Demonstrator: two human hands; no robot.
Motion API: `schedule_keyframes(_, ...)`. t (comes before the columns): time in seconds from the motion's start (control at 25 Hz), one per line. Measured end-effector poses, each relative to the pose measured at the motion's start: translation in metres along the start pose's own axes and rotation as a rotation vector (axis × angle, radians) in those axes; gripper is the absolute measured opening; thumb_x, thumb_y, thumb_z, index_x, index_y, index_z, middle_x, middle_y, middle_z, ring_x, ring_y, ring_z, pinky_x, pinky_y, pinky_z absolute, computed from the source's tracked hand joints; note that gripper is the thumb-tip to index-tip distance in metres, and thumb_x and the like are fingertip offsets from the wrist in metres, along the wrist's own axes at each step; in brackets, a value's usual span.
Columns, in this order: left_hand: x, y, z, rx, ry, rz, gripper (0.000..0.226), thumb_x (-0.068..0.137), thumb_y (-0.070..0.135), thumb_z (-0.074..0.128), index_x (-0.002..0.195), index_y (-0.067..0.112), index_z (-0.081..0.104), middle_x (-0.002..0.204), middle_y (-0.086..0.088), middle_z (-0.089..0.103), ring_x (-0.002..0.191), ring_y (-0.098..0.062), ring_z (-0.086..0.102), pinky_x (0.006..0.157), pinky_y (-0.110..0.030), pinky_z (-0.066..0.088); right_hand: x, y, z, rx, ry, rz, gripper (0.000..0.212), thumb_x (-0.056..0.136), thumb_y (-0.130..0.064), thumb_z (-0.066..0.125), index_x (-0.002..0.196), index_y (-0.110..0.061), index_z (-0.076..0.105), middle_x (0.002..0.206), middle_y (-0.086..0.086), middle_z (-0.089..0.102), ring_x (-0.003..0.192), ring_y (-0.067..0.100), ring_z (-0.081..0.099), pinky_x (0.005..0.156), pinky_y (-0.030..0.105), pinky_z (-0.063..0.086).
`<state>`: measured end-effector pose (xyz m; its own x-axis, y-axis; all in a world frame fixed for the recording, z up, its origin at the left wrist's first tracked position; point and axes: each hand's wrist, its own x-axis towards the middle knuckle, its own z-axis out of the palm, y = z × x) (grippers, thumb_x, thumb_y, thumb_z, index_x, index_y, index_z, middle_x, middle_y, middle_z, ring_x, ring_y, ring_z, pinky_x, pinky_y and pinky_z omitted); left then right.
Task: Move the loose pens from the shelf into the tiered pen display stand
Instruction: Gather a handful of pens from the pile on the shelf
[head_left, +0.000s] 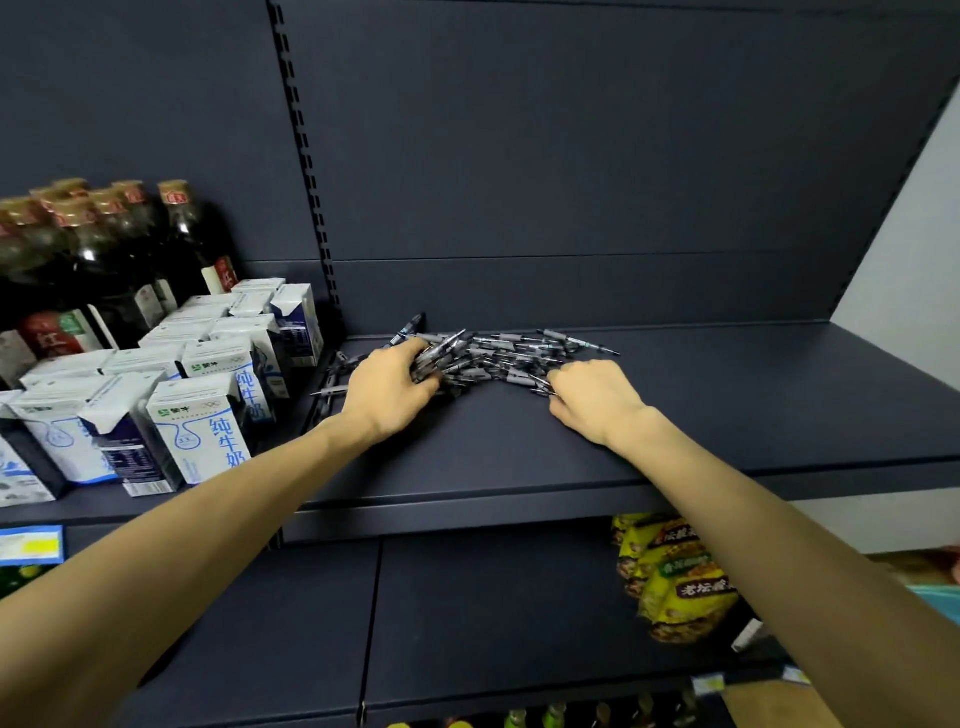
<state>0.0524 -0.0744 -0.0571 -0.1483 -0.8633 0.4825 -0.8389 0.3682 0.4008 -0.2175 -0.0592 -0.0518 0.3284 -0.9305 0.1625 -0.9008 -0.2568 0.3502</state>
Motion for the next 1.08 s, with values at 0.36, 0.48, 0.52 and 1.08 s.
schedule_keyframes(0.36, 0.008, -0.027, -0.022, -0.07, 0.111, -0.306, 0.019, 0.086, 0.028, 0.069, 0.078, 0.018, 0.055, 0.07, -0.001, 0.061, 0.079, -0.037, 0.062, 0.065, -0.035, 0.039, 0.009, 0.007, 0.019, 0.107, 0.134, 0.015, 0.024, 0.108, -0.031, 0.042, 0.117, -0.017, 0.059, 0.115, 0.001, 0.069, 0.108, 0.025, 0.065, 0.069, 0.034, 0.042)
schedule_keyframes(0.48, 0.005, -0.032, -0.022, -0.036, 0.115, -0.318, 0.019, 0.084, 0.028, 0.069, 0.077, 0.018, 0.055, 0.071, -0.001, 0.063, 0.08, -0.037, 0.063, 0.066, -0.037, 0.044, 0.018, 0.011, 0.019, 0.199, 0.184, -0.044, 0.022, 0.104, -0.029, 0.05, 0.118, -0.019, 0.065, 0.119, -0.001, 0.063, 0.114, 0.023, 0.059, 0.077, 0.036, 0.053)
schedule_keyframes(0.52, 0.005, -0.032, -0.022, -0.025, 0.116, -0.317, 0.019, 0.084, 0.029, 0.069, 0.077, 0.019, 0.054, 0.072, -0.002, 0.063, 0.081, -0.037, 0.063, 0.067, -0.038, 0.046, 0.02, 0.014, 0.018, 0.214, 0.185, -0.081, 0.022, 0.103, -0.03, 0.053, 0.117, -0.019, 0.066, 0.118, -0.001, 0.06, 0.114, 0.022, 0.058, 0.078, 0.037, 0.054)
schedule_keyframes(1.08, 0.005, -0.025, -0.016, -0.036, 0.21, -0.385, 0.017, 0.083, 0.031, 0.067, 0.084, 0.015, 0.06, 0.075, -0.004, 0.065, 0.081, -0.038, 0.062, 0.071, -0.041, 0.049, 0.034, 0.006, -0.003, 0.213, 0.006, -0.048, 0.015, 0.095, -0.029, 0.066, 0.088, -0.016, 0.062, 0.103, 0.008, 0.069, 0.101, 0.032, 0.065, 0.069, 0.031, 0.039)
